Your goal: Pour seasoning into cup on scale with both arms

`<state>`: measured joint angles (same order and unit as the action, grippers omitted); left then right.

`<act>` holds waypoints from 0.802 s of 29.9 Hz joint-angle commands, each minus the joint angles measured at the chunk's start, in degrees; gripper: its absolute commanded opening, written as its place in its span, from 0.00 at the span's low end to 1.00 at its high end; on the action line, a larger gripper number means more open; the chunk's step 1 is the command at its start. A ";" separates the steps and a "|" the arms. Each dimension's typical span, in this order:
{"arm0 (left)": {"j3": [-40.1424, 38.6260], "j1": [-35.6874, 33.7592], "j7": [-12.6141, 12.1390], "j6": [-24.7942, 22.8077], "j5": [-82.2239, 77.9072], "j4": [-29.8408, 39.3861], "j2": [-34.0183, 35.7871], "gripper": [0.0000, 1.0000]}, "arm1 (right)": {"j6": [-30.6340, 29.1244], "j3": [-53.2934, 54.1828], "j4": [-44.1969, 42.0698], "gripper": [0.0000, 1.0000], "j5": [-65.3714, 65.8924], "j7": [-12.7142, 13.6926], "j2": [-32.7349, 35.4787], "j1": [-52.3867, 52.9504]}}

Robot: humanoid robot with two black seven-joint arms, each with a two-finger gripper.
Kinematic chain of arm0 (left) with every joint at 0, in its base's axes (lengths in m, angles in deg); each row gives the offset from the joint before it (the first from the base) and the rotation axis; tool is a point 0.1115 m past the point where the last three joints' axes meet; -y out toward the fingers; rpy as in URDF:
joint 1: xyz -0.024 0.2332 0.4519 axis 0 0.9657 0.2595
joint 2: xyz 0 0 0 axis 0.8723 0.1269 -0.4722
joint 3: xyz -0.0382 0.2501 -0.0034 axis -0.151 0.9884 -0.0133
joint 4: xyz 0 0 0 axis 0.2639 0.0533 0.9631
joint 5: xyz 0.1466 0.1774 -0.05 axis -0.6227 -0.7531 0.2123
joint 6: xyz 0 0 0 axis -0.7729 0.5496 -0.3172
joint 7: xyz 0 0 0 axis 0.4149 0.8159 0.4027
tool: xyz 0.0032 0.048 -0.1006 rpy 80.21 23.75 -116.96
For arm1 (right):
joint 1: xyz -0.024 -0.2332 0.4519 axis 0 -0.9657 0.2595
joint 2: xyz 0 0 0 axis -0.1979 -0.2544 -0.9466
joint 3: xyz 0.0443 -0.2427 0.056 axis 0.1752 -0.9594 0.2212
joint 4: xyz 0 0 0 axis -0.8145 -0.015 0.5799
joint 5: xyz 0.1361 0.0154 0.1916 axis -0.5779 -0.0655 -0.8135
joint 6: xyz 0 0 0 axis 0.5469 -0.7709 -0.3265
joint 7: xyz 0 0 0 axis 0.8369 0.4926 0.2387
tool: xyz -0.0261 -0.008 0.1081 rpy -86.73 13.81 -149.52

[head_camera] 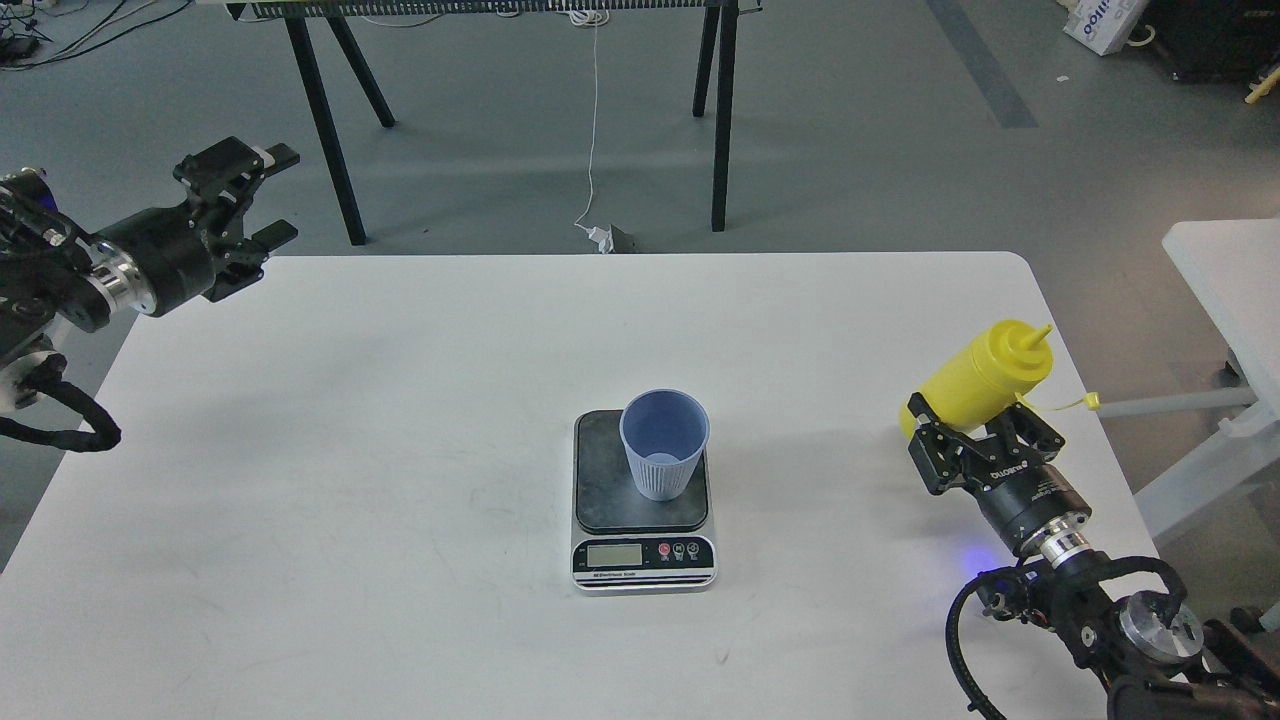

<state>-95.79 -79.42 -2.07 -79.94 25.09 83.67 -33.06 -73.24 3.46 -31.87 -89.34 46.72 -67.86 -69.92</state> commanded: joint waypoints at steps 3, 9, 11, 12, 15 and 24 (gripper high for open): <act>0.01 0.13 0.00 0.00 0.01 0.00 0.07 0.99 | 0.00 -1.27 -0.97 0.14 0.10 -0.60 -1.12 0.48; 0.09 0.13 0.00 0.00 -0.08 0.00 0.07 0.99 | 0.00 -1.80 -0.97 0.44 2.56 -2.09 -1.65 0.65; 0.09 0.13 0.00 0.00 -0.08 0.00 -0.02 0.99 | 0.00 -1.97 -0.97 0.52 2.65 -2.09 -1.65 0.65; 0.09 0.22 0.00 0.00 0.01 0.00 -0.11 0.99 | 0.00 -1.97 -0.97 0.59 2.65 -2.18 -1.65 0.65; 0.09 0.22 0.00 0.00 -0.08 0.00 -0.11 0.99 | 0.00 -1.89 -0.97 0.99 2.65 -2.18 -1.65 0.65; 0.09 0.22 0.00 0.00 -0.08 0.00 0.24 0.99 | 0.00 -2.06 -0.44 0.99 2.56 -1.57 -1.65 -0.31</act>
<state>-95.69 -79.14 -2.07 -79.94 25.03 83.67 -33.03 -73.25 1.47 -32.55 -86.69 44.84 -69.52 -69.86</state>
